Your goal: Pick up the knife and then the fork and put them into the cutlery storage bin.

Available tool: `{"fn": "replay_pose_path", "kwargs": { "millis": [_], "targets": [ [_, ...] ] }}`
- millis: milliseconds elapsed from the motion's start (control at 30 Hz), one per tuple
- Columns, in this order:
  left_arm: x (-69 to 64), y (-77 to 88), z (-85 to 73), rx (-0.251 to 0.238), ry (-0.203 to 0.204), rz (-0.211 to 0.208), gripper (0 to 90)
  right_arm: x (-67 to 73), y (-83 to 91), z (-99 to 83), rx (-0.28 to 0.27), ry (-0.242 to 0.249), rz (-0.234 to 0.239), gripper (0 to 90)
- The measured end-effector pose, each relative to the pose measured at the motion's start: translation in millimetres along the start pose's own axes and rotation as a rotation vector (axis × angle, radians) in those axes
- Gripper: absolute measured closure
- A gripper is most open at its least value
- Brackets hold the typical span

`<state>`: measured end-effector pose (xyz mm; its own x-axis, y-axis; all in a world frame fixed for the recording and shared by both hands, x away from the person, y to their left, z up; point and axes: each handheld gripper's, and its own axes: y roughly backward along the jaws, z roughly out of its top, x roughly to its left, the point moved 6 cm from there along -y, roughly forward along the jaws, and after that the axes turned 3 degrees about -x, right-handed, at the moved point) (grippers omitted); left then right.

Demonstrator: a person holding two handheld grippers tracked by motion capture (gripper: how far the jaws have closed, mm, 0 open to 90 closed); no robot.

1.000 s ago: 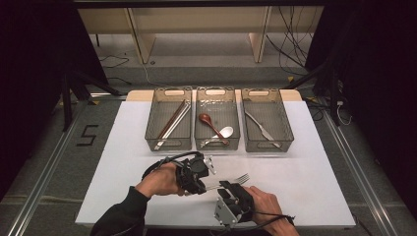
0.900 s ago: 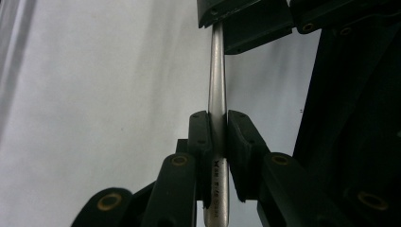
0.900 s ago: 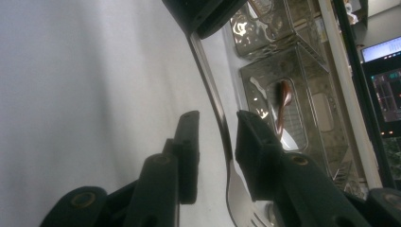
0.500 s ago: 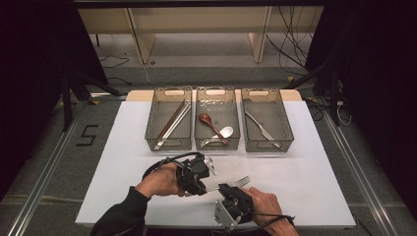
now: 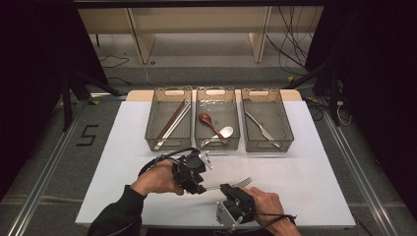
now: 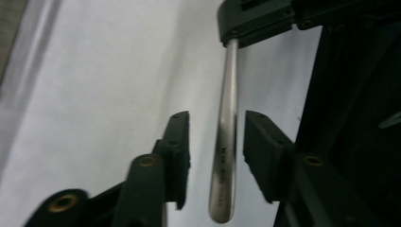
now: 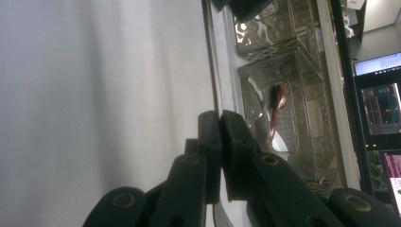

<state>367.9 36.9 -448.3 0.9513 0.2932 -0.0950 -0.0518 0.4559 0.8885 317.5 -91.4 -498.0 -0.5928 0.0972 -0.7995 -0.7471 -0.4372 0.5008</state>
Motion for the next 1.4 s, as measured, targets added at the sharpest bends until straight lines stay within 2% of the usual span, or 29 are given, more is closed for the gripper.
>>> {"fn": "replay_pose_path", "kwargs": {
  "millis": [133,200,467,600,867,933,967,1033,1233,1400],
  "targets": [
    [7.6,8.7,-1.5,-0.035,0.025,0.027,46.3,-2.5,0.1,-5.2,0.014,-0.007,-0.003,87.9],
    [10.5,12.5,-3.2,-0.048,0.025,0.032,45.3,-5.2,0.8,-9.6,0.02,-0.018,-0.01,87.9],
    [22.7,26.6,-9.9,-0.152,0.099,0.069,34.2,-19.0,4.7,-26.5,0.055,-0.047,-0.044,87.9],
    [27.2,32.8,-16.1,-0.2,0.125,0.098,30.4,-27.0,6.3,-35.7,0.071,-0.084,-0.062,87.9],
    [36.7,40.8,-29.8,-0.298,0.192,0.143,25.7,-49.0,10.2,-52.5,0.095,-0.155,-0.102,87.9],
    [39.1,42.2,-33.2,-0.324,0.208,0.159,24.8,-54.3,11.1,-55.8,0.107,-0.196,-0.107,87.8],
    [40.0,42.7,-34.4,-0.343,0.215,0.166,24.4,-58.1,10.9,-57.8,0.107,-0.192,-0.116,87.8],
    [41.3,43.9,-37.7,-0.371,0.23,0.172,23.7,-63.6,10.8,-61.0,0.112,-0.219,-0.122,87.8],
    [45.2,46.1,-47.1,-0.426,0.271,0.192,23.4,-80.9,8.9,-67.0,0.111,-0.274,-0.148,87.9],
    [46.6,48.8,-52.7,-0.436,0.283,0.206,23.4,-92.4,8.1,-71.1,0.115,-0.321,-0.154,87.9]
  ]
}}
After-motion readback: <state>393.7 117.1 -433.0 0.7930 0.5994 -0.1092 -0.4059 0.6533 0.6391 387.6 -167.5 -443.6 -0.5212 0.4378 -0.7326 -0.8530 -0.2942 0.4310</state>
